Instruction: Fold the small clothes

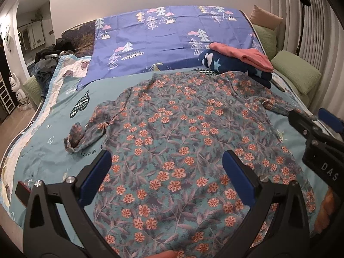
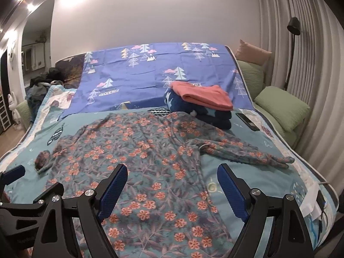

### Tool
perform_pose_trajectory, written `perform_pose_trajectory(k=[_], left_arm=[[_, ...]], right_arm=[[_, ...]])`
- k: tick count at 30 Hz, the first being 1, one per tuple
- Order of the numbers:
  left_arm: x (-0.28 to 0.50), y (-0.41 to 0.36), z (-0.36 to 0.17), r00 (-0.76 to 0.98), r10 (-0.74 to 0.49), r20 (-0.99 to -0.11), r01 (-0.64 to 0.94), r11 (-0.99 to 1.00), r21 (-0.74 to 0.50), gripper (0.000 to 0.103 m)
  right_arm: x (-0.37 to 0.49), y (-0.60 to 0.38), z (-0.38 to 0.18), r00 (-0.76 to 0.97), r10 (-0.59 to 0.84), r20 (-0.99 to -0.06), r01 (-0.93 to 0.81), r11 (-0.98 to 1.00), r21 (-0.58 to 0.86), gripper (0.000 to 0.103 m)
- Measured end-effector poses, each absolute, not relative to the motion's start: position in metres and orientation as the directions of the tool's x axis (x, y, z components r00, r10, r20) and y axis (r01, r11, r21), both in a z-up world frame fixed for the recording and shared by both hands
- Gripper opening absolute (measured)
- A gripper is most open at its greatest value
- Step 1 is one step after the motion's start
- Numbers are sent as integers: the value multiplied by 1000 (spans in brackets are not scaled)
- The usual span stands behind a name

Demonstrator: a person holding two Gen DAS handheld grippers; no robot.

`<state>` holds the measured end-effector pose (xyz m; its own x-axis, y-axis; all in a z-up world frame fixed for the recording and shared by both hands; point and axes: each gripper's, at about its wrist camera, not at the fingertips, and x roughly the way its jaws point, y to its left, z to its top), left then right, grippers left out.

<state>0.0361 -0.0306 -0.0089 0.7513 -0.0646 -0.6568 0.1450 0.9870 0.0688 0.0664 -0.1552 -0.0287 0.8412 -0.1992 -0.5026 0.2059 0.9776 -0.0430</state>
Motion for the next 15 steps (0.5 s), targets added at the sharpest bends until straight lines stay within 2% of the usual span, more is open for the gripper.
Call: perform_pose_trajectory(k=[15], left_arm=[[32, -37, -7, 747, -120, -654, 207, 977, 57, 102]], right_arm=[[67, -156, -29, 840, -182, -512, 200, 980, -19, 87]])
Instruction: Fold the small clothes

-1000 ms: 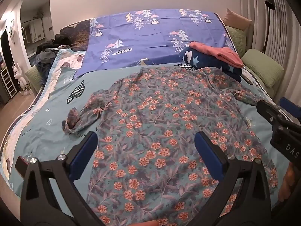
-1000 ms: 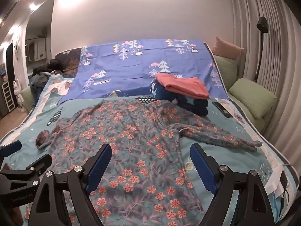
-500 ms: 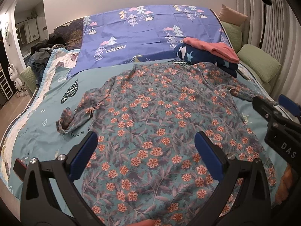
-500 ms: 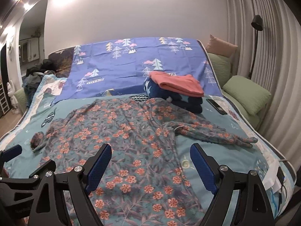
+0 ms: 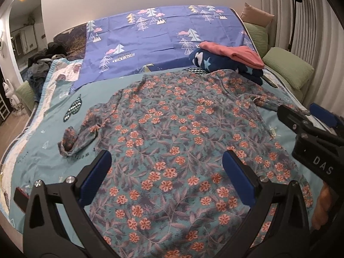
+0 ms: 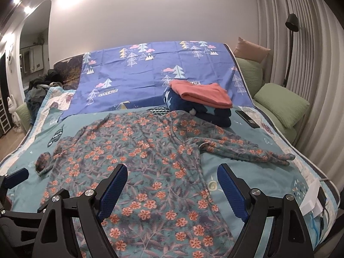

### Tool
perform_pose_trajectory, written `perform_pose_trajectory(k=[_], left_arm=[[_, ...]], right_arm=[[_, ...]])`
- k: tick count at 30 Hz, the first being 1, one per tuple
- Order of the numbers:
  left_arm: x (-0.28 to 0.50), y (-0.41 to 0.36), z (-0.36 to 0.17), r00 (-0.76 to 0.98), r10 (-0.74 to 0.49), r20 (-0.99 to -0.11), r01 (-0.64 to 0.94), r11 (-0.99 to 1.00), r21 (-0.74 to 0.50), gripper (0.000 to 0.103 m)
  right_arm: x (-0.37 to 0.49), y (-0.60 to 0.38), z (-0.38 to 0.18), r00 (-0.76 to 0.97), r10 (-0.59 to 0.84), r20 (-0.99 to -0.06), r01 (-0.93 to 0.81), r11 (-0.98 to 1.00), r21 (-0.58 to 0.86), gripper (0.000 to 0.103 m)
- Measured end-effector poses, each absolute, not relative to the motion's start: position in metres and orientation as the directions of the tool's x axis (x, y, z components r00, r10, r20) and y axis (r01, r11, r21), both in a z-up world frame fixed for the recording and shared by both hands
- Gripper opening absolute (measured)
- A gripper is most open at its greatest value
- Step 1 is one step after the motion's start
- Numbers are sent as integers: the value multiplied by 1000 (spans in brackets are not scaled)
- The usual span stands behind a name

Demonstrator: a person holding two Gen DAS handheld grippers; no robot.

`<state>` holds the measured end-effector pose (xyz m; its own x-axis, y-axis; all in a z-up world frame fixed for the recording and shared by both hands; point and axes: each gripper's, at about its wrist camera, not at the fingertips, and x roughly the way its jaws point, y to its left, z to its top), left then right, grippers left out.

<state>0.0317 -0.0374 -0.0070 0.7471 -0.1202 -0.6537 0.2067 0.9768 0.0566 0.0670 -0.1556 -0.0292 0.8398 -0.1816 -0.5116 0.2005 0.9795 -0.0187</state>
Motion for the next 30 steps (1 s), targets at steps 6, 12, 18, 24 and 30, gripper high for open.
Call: perform_pose_trajectory(k=[6, 12, 18, 24, 30], left_arm=[[32, -33, -2, 765, -104, -636, 175, 983, 50, 102], [34, -30, 0, 772, -99, -627, 160, 986, 42, 102], [35, -28, 1, 776, -101, -622, 160, 986, 39, 102], [36, -27, 1, 775, -109, -622, 164, 986, 32, 102], [36, -27, 2, 779, -106, -618, 162, 986, 35, 102]], right_arm=[[69, -155, -28, 841, -177, -511, 198, 980, -13, 87], [70, -155, -27, 840, -173, -514, 195, 981, -11, 87], [74, -154, -26, 837, -161, -523, 183, 983, -10, 87], [76, -153, -25, 836, -164, -523, 186, 982, -11, 87], [77, -151, -25, 837, -158, -524, 181, 984, -8, 87]])
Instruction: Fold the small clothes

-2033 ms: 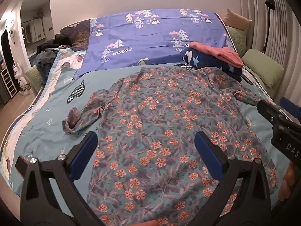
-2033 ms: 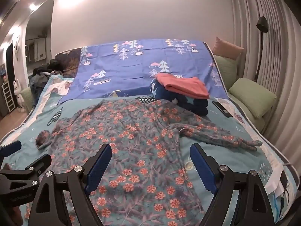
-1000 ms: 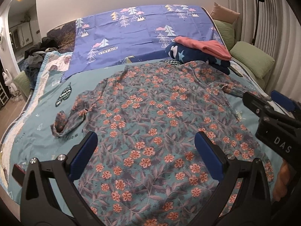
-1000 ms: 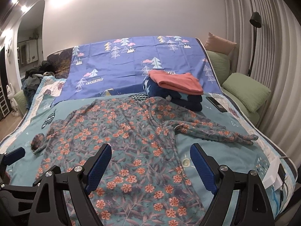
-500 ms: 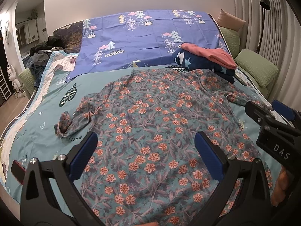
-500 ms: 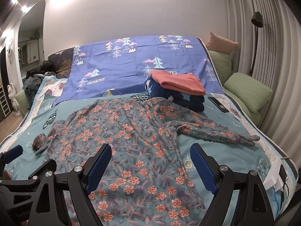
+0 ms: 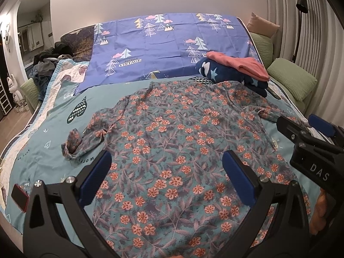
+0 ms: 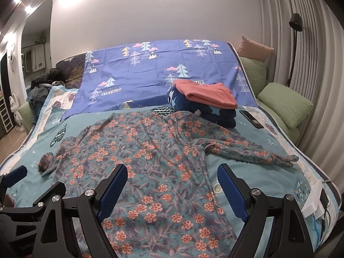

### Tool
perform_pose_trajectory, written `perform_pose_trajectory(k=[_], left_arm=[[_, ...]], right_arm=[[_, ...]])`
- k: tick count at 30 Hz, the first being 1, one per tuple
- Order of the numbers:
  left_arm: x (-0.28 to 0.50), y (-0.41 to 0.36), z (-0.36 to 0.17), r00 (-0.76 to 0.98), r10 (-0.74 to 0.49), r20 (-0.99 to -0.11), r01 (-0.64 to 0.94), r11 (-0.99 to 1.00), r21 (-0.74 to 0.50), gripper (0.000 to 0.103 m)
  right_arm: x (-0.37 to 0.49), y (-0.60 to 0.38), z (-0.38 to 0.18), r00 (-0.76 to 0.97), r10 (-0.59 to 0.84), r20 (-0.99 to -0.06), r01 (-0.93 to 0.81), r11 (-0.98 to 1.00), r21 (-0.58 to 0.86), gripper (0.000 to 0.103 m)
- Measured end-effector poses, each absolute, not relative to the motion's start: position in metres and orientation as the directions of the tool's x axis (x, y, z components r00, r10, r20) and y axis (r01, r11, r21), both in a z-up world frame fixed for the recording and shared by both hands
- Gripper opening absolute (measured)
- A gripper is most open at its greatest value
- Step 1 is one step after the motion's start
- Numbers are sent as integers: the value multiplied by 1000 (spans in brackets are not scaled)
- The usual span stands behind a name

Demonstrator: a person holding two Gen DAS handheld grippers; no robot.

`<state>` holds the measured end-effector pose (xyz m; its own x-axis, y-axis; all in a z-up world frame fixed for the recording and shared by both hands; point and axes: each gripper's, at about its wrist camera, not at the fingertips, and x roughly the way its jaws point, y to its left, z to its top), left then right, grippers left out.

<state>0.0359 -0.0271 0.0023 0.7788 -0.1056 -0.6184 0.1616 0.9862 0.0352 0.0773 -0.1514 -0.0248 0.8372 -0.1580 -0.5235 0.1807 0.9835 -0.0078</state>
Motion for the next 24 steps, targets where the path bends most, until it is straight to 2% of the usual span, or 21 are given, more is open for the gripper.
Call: perform_pose_trajectory(k=[24], left_arm=[[40, -22, -1, 784, -82, -615, 134, 990, 40, 102]], right_arm=[[85, -143, -31, 825, -148, -545, 168, 986, -13, 87]])
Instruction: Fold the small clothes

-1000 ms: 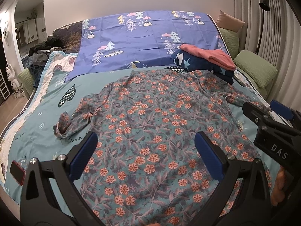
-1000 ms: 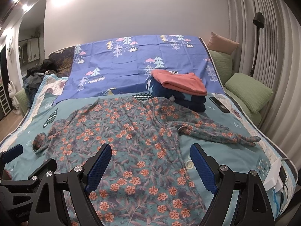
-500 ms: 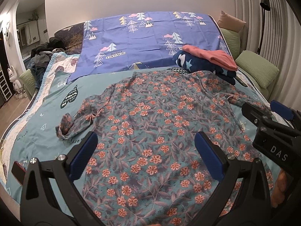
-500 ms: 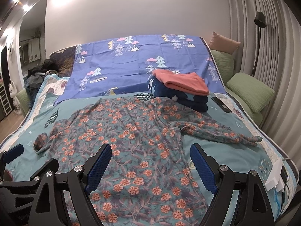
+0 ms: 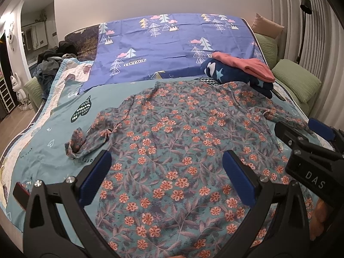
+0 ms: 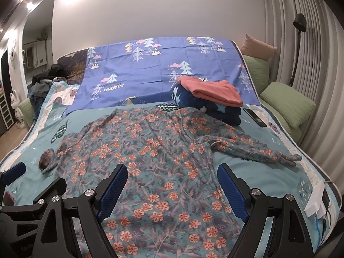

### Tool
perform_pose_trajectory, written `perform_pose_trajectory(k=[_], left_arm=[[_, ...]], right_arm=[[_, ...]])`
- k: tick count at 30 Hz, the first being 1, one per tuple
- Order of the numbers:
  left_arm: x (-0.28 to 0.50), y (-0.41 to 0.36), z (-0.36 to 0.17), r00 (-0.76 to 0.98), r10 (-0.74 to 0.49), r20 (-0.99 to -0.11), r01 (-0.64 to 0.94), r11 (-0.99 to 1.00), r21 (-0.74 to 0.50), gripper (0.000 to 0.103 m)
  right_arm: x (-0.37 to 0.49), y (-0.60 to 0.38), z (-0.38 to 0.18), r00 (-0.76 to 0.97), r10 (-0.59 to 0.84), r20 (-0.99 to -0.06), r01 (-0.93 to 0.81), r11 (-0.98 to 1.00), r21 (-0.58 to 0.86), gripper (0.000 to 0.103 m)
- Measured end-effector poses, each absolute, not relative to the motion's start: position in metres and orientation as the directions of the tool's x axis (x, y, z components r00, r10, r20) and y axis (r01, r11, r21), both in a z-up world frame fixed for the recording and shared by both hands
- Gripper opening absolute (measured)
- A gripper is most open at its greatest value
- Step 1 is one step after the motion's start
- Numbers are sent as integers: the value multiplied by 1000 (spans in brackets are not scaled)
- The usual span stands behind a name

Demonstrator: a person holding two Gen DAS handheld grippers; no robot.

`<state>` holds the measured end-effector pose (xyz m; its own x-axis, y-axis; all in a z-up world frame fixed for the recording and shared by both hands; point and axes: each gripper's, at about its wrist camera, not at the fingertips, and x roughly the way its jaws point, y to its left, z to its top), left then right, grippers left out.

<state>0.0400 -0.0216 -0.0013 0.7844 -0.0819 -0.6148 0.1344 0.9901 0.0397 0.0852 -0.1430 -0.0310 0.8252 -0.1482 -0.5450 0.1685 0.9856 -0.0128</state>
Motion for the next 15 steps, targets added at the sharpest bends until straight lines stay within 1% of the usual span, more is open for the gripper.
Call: perform_pose_trajectory(k=[15], left_arm=[[45, -15, -7, 779, -82, -622, 126, 992, 27, 102]], right_arm=[[93, -135, -33, 818, -156, -554, 167, 986, -32, 87]])
